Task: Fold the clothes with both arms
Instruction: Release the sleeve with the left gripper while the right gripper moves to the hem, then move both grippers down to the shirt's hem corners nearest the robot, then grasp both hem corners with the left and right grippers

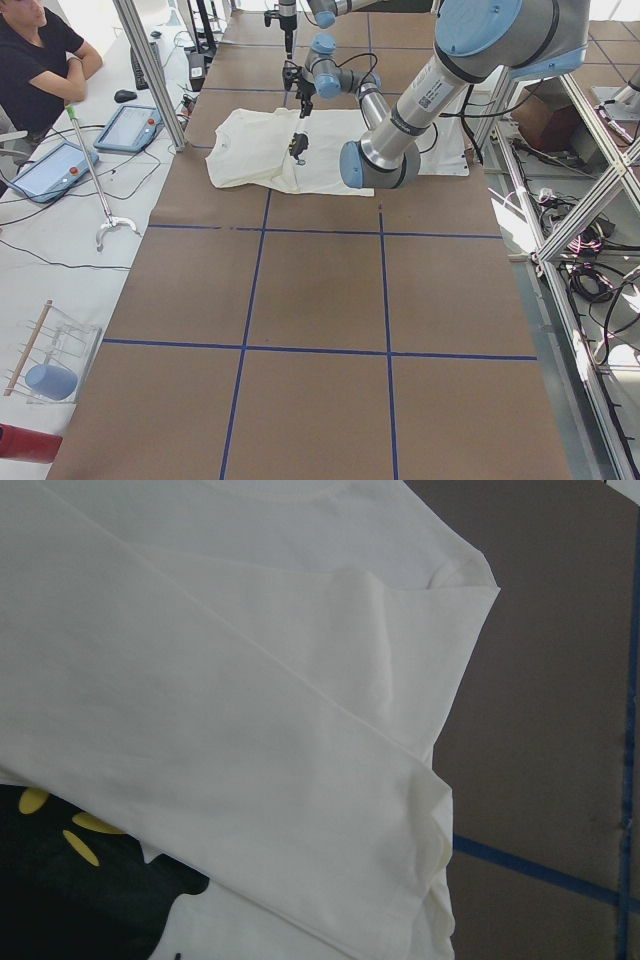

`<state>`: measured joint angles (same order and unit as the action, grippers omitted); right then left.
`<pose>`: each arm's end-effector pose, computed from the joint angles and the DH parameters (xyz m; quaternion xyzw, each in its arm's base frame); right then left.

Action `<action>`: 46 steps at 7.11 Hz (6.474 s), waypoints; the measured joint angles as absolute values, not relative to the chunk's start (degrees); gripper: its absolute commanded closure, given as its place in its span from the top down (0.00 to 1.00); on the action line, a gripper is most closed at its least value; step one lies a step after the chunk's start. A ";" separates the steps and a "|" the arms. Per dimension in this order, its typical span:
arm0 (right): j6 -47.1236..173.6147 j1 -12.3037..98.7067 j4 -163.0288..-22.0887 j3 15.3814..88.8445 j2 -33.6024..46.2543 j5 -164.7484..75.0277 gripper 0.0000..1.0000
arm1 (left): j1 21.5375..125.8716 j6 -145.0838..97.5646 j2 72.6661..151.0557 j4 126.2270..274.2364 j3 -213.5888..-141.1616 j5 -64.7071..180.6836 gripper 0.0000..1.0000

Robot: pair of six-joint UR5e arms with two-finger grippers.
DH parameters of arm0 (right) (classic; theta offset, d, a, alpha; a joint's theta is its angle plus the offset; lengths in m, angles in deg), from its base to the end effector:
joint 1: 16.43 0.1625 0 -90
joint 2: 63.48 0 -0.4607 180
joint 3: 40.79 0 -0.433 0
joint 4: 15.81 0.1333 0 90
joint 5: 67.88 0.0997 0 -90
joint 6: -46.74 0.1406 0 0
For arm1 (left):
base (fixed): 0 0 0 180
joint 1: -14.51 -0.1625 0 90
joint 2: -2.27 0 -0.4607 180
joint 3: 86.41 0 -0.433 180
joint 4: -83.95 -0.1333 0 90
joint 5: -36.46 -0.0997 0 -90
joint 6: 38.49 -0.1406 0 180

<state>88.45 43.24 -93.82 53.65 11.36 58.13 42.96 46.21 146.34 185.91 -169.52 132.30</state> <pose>-0.2961 -0.6064 0.5066 0.0345 -0.3928 0.0070 0.9190 0.6806 -0.5041 0.1014 0.1007 0.4845 -0.1497 0.8560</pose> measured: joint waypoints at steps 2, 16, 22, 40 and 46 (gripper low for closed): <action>107.05 31.85 -84.16 61.04 16.25 49.51 1.00 | 44.51 36.10 132.19 178.50 -187.75 133.90 1.00; 132.96 -2.29 -86.65 74.47 22.59 29.36 0.00 | 45.34 32.70 121.19 176.82 -197.85 137.18 1.00; 132.96 -1.80 -86.58 77.52 22.71 31.05 0.00 | 44.79 35.65 118.45 178.46 -197.69 139.55 1.00; 132.26 1.65 -85.95 78.65 22.69 33.74 0.00 | 28.88 61.00 108.59 177.65 -199.25 135.10 0.00; 131.52 4.06 -85.93 89.14 31.40 43.02 0.00 | 24.91 60.22 108.92 170.01 -213.04 136.09 0.00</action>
